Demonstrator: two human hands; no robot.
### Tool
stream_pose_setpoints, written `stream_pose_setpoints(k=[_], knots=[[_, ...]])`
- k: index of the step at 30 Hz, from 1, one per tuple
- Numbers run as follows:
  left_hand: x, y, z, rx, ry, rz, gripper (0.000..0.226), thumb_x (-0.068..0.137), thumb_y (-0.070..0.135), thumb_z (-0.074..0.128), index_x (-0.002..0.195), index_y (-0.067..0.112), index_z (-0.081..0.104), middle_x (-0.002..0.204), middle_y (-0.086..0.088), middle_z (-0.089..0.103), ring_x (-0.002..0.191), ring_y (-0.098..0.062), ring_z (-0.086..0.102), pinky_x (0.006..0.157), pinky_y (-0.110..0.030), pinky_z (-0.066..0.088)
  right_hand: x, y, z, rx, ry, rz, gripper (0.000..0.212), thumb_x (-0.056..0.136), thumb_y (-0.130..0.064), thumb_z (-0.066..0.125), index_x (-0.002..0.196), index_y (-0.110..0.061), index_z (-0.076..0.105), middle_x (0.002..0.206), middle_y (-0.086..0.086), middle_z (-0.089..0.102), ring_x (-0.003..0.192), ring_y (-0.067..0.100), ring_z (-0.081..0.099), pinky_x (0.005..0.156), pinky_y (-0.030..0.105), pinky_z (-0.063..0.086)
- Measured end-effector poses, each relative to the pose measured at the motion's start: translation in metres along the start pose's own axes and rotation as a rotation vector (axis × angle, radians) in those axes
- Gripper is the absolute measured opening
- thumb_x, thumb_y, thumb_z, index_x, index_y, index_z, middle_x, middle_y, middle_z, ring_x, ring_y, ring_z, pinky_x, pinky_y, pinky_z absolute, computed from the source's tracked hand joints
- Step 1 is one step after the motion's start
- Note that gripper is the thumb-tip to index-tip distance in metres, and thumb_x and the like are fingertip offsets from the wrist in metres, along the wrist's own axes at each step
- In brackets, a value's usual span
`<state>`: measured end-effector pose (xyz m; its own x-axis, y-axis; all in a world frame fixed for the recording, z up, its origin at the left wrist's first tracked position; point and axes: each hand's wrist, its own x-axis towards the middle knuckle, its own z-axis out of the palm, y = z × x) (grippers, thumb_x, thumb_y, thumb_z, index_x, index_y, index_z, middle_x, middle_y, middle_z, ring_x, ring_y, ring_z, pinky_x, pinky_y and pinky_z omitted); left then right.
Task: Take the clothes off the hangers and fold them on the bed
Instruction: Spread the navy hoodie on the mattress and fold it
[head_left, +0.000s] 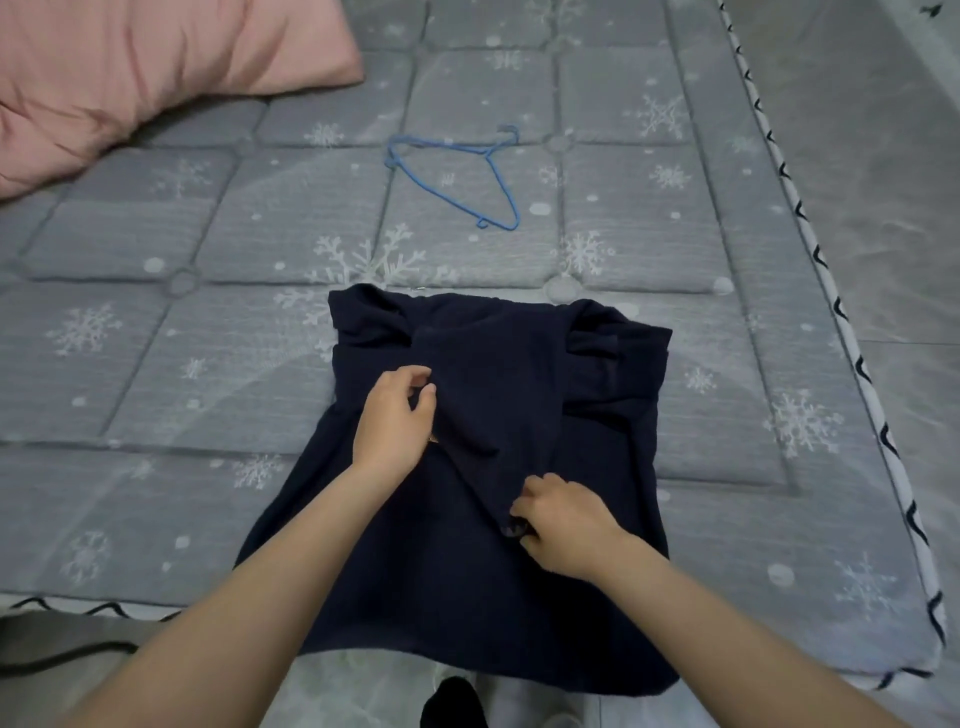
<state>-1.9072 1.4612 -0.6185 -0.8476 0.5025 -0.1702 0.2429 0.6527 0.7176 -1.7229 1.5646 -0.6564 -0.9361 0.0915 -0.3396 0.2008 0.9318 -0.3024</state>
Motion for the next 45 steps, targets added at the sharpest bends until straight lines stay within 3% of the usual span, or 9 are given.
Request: stream_pose_setpoints(k=[3,13,16,23,28,32,36,39,45], knots=[[-0.004,-0.017,0.003,-0.025,0.059,-0.059,0.032,0.095,0.033,0.051,0.124,0.020,0.054,0.123,0.004,0.051,0.097,-0.004,0.051,0.077,-0.021,0.038,-0.005,0.001,0.013,0.056,-0.173,0.120,0.036,0.094,-0.033,0.046,0.127,-0.020,0.054,0.122,0.002,0.049,0.111,0.022,0.046,0.090,0.032,0.040],[0.037,-0.032,0.019,0.094,-0.030,0.031,0.063,0.077,0.050,0.070,0.131,0.024,0.050,0.133,0.009,0.045,0.124,-0.014,0.040,0.098,-0.030,0.039,0.035,0.027,-0.012,0.279,0.121,0.376,0.027,0.096,-0.029,0.046,0.117,-0.020,0.059,0.112,-0.003,0.055,0.106,0.017,0.053,0.085,0.032,0.047],[0.052,-0.043,0.031,0.106,-0.151,0.011,0.043,0.081,0.042,0.068,0.119,0.022,0.059,0.120,0.005,0.054,0.113,-0.016,0.050,0.095,-0.033,0.045,0.051,0.035,-0.015,0.304,0.156,0.420,0.031,0.095,-0.028,0.047,0.124,-0.019,0.055,0.120,-0.003,0.052,0.110,0.017,0.052,0.086,0.031,0.047],[0.048,-0.070,0.014,-0.246,-0.212,0.001,0.003,0.091,0.022,0.060,0.094,0.022,0.059,0.091,0.015,0.062,0.083,0.006,0.057,0.071,-0.004,0.042,0.083,0.031,-0.012,0.195,0.280,0.440,0.066,0.091,-0.037,0.053,0.148,-0.021,0.024,0.153,0.002,0.022,0.132,0.023,0.034,0.101,0.037,0.041],[0.063,-0.132,0.001,-0.198,-0.148,-0.309,0.005,0.087,0.024,0.064,0.092,0.024,0.063,0.093,0.009,0.065,0.090,-0.011,0.061,0.084,-0.029,0.050,0.106,0.031,0.007,-0.051,0.006,0.260,0.070,0.093,-0.051,0.042,0.151,-0.026,0.011,0.160,0.000,-0.001,0.146,0.021,0.007,0.118,0.040,0.009],[0.070,-0.160,0.002,-0.099,-0.310,-0.476,0.022,0.082,0.020,0.068,0.104,0.021,0.064,0.108,-0.001,0.066,0.104,-0.023,0.060,0.096,-0.044,0.047,0.109,0.033,0.018,-0.096,-0.101,0.294,0.064,0.095,-0.049,0.038,0.149,-0.022,0.020,0.159,0.002,0.004,0.146,0.019,0.004,0.119,0.039,0.001],[0.061,-0.134,0.003,0.118,-0.024,-0.128,0.048,0.076,0.007,0.060,0.122,0.021,0.055,0.121,0.000,0.049,0.114,-0.018,0.046,0.096,-0.035,0.043,0.111,0.026,0.015,-0.048,0.245,0.299,0.055,0.086,-0.048,0.043,0.126,-0.011,0.054,0.136,0.012,0.048,0.126,0.028,0.046,0.110,0.044,0.030],[0.056,-0.111,0.008,0.275,0.084,0.370,0.052,0.079,0.019,0.057,0.131,0.018,0.051,0.136,0.000,0.044,0.126,-0.019,0.038,0.105,-0.034,0.033,0.120,0.017,0.013,-0.012,0.407,0.264,0.065,0.081,-0.054,0.044,0.130,-0.013,0.050,0.138,0.013,0.044,0.128,0.030,0.042,0.108,0.049,0.032],[0.068,-0.155,0.050,0.769,-0.290,0.637,0.088,0.078,0.069,0.045,0.150,0.024,0.021,0.159,-0.003,0.007,0.146,-0.025,0.006,0.115,-0.049,0.018,0.130,0.024,0.055,-0.244,0.067,0.101,0.100,0.066,-0.080,0.040,0.147,-0.022,0.030,0.157,0.011,0.015,0.145,0.032,0.010,0.110,0.059,0.014]])
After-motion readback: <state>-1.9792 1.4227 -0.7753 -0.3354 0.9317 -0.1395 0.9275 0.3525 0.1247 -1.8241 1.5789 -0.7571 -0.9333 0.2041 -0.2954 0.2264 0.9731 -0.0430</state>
